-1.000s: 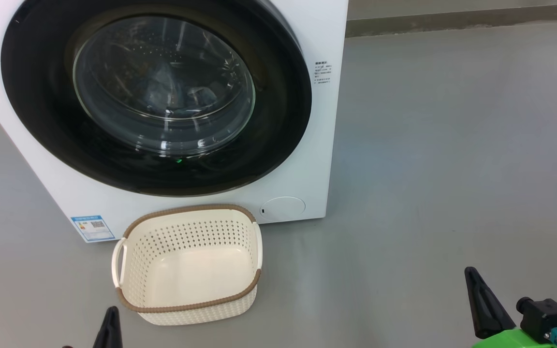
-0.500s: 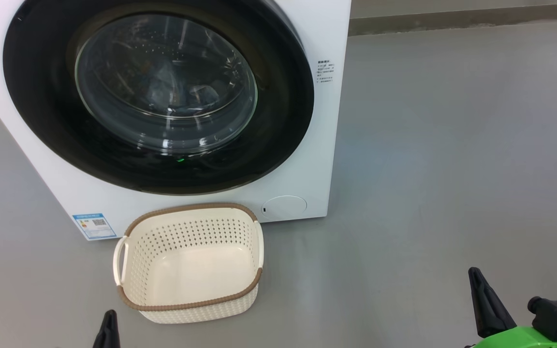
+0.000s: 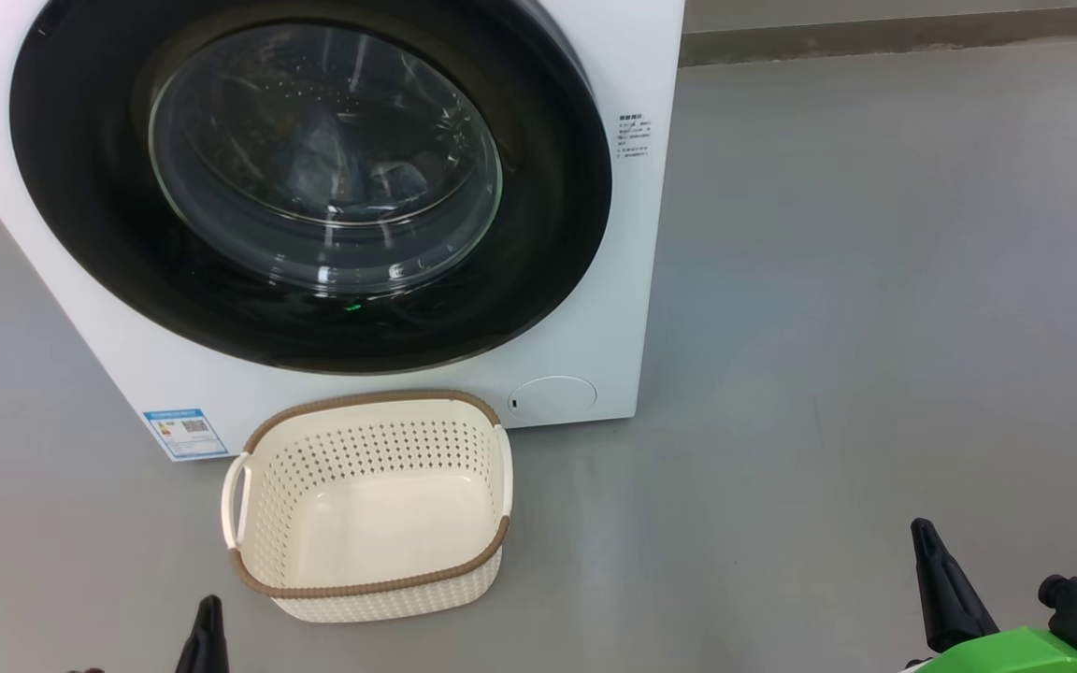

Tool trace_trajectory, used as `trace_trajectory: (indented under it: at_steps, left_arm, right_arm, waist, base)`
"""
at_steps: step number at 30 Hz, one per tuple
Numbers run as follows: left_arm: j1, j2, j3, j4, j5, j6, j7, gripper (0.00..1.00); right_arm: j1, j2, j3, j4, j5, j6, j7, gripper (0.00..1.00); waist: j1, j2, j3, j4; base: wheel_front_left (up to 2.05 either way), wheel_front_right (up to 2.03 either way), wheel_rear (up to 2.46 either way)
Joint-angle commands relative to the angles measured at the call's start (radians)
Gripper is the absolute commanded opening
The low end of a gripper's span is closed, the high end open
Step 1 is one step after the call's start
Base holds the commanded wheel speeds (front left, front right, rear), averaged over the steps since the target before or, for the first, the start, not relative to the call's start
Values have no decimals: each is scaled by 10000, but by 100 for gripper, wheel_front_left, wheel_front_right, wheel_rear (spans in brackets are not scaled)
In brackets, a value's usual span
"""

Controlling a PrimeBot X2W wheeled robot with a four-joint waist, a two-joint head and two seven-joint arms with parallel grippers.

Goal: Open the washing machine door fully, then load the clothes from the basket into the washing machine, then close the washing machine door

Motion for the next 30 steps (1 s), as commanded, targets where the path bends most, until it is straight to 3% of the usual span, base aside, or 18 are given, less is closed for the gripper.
trace_trajectory:
  at_steps: [1,30]
  left_arm:
    - [-467,171,184,-181,-268,-42,56,0]
    - [-917,214,415,-11,-3106,-78,875,0]
  right_arm:
    - [-462,-25,15,-214,390,-17,46,0]
    - [-692,-1,-1,-160,3638,-30,874,0]
  waist:
    - [-1,0,3,5]
    - [-1,0,70,107]
  base:
    - [0,0,0]
    - [0,0,0]
